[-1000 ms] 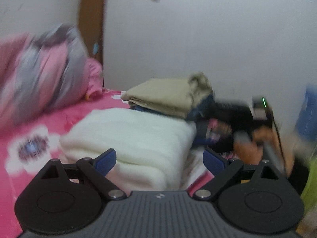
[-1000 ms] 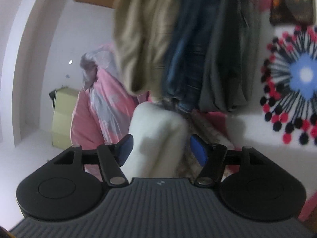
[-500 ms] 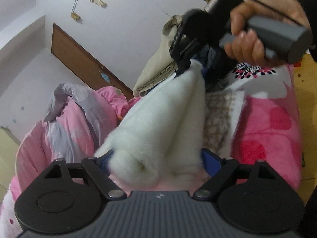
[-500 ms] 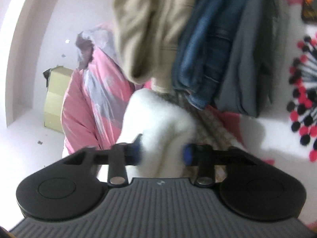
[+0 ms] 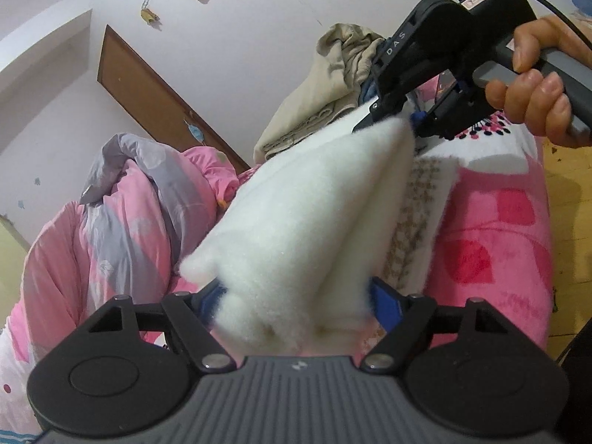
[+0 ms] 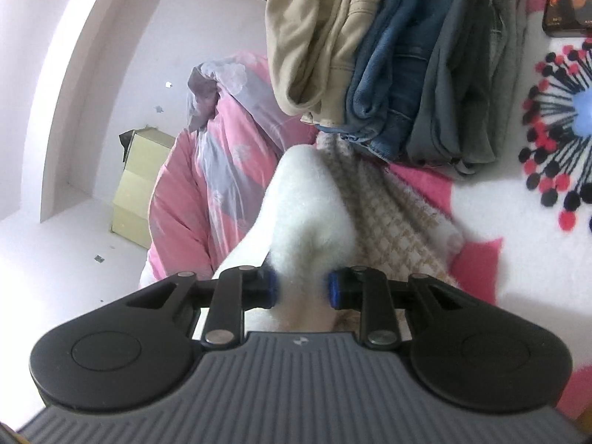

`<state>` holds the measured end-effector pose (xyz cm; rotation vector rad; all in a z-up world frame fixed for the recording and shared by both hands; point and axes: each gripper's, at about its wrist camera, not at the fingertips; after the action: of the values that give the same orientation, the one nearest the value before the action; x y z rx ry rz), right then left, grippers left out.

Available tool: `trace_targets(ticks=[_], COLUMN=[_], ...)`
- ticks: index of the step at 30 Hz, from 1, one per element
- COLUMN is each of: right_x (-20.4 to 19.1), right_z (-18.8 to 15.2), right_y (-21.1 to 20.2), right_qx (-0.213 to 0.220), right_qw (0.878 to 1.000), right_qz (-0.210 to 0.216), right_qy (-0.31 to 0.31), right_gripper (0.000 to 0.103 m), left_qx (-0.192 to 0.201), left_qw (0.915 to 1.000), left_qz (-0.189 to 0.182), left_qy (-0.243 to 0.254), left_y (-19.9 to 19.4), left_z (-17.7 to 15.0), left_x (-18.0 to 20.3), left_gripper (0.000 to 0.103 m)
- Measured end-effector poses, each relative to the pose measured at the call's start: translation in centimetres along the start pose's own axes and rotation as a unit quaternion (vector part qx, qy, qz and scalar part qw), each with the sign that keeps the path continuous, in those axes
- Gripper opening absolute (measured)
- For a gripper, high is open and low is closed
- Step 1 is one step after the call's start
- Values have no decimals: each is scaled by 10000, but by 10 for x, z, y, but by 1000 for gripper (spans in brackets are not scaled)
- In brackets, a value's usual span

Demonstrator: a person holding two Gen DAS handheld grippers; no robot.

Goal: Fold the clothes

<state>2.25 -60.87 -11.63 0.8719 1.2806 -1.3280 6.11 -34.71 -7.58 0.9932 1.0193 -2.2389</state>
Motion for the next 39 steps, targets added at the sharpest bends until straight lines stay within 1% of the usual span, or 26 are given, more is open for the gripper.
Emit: trace_targets(ticks=[3, 5, 8, 10, 11, 13, 15, 17, 19, 21, 22, 23, 26, 27, 28, 29, 30, 31, 32, 33, 35, 37, 39], right_x=[-6, -6, -3, 2, 3, 2, -5, -19, -44, -74, -86, -97, -119, -117, -113, -107, -97, -84, -75, -75, -86, -102, -114], right_z=[-9, -15, -19, -10, -5, 1, 3, 4, 0, -9, -15, -22, -43, -48, -52, -54, -54, -54, -52, -49, -39, -29, -23], right_y=[-5, -6, -3, 1, -1, -12, -29, -47, -60, -64, -61, -56, -33, -22, -11, 1, 12, 22, 25, 23, 21, 21, 30], right_qx=[125, 248, 311, 176, 140, 166, 283, 387, 539, 694, 711, 710, 577, 483, 381, 231, 16, -198, -323, -400, -537, -473, -356], right_qw=[9995, 9990, 9985, 9993, 9996, 9996, 9984, 9948, 9845, 9654, 9552, 9450, 9124, 9054, 8989, 8940, 8913, 8893, 8888, 8894, 8903, 8879, 8803], right_qz=[-82, -100, -93, -50, -58, -89, -144, -167, -246, -259, -213, -164, -64, -171, -344, -528, -770, -963, -966, -919, -896, -800, -731], right_qy=[-292, -367, -450, -336, -251, -211, -463, -926, -1652, -2502, -2866, -3187, -4051, -4214, -4351, -4444, -4467, -4465, -4469, -4461, -4433, -4505, -4675], right_gripper=[23, 23, 24, 32, 38, 41, 42, 41, 38, 31, 30, 27, 26, 26, 26, 26, 25, 24, 24, 24, 23, 23, 23], left_qx=[22, 20, 8, 6, 18, 88, 185, 426, 728, 1030, 1137, 1137, 955, 810, 574, 383, 371, 410, 450, 520, 680, 839, 826], left_qw=[9999, 9999, 9997, 9996, 9995, 9983, 9948, 9889, 9811, 9715, 9677, 9654, 9608, 9586, 9550, 9496, 9438, 9403, 9403, 9386, 9314, 9238, 9232], left_qz=[-31, -46, -74, -71, -70, -140, -310, -440, -500, -471, -478, -528, -751, -878, -1070, -1241, -1351, -1436, -1466, -1500, -1608, -1715, -1579], left_qy=[-109, -159, -226, -264, -305, -552, -951, -1356, -1720, -2081, -2198, -2285, -2494, -2586, -2706, -2854, -2994, -3058, -3039, -3065, -3193, -3320, -3404], left_y=[0, 1, 1, -2, -5, -17, -34, -56, -74, -79, -76, -67, -27, -13, 4, 19, 25, 27, 25, 23, 21, 18, 31], left_z=[-5, -8, -9, -7, -6, -7, -11, -16, -16, -9, -4, 0, 12, 12, 8, 0, -8, -14, -16, -15, -13, -11, -11], left_x=[-3, -4, -4, -5, -5, -12, -24, -40, -60, -81, -89, -93, -96, -93, -88, -83, -80, -78, -77, -82, -98, -114, -126], left_gripper=[81, 81, 81, 82, 82, 82, 82, 82, 82, 84, 84, 84, 82, 81, 77, 76, 78, 78, 78, 77, 77, 78, 79])
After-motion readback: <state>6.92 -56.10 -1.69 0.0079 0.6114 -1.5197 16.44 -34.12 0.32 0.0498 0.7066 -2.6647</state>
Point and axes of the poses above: each gripper's, at about its wrist camera, not at the fingertips, and y roughly the way its jaws point, x to its right, z to its top, and after that the axes turned 14 degrees about y, right-handed
